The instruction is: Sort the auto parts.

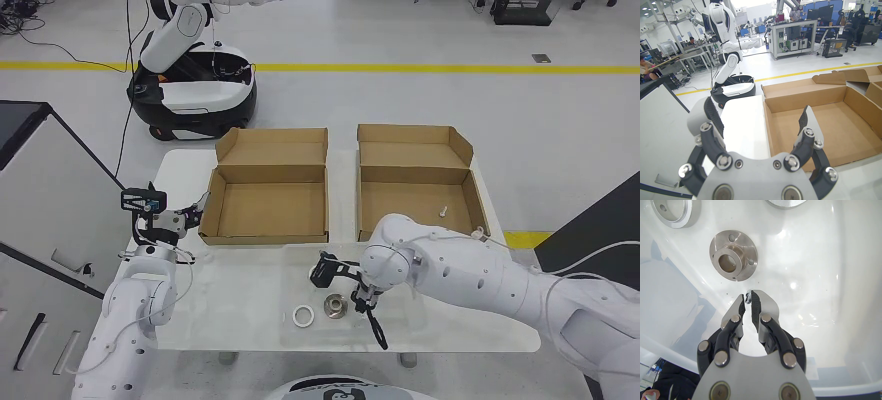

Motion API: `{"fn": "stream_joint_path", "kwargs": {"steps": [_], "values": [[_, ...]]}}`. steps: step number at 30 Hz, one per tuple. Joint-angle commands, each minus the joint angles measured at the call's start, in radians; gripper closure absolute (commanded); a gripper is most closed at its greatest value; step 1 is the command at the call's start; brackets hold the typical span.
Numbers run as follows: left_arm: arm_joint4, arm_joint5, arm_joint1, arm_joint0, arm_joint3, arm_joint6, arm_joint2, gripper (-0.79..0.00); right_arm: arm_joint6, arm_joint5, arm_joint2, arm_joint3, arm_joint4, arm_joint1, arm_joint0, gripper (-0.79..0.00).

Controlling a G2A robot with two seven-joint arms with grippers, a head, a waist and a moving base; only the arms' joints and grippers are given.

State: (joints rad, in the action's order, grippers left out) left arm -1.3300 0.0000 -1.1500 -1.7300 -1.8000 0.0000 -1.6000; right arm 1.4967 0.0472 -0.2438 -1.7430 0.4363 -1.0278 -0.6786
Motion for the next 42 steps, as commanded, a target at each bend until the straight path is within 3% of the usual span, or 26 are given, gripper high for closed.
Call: {"fn": "stream_joint_path", "kwargs": {"steps": [1, 9, 15, 31, 42], "values": [[0.0, 0.0, 0.0, 0.0, 0.0, 0.0, 0.0, -0.785, 0.006, -0.001, -0.003, 0.001, 0.001, -0.001, -0.003, -0.012], [0.0, 0.0, 0.0, 0.0, 0.0, 0.0, 0.0, -0.785, 0.039, -0.016, -0.04, -0.018, 0.01, 0.013, 0.0, 0.0], [0.0, 0.0, 0.0, 0.0, 0.0, 0.0, 0.0, -0.785, 0.039, -0.015, -0.063, -0.085, 0.002, 0.051, 0.031, 0.0], [0.0, 0.0, 0.0, 0.0, 0.0, 0.0, 0.0, -0.785, 0.039, 0.013, -0.062, -0.312, -0.248, 0.234, 0.288, 0.0], [0.0, 0.0, 0.0, 0.0, 0.0, 0.0, 0.0, -0.785, 0.039, -0.107, -0.154, -0.214, -0.575, 0.356, 0.374, 0.0]]}}
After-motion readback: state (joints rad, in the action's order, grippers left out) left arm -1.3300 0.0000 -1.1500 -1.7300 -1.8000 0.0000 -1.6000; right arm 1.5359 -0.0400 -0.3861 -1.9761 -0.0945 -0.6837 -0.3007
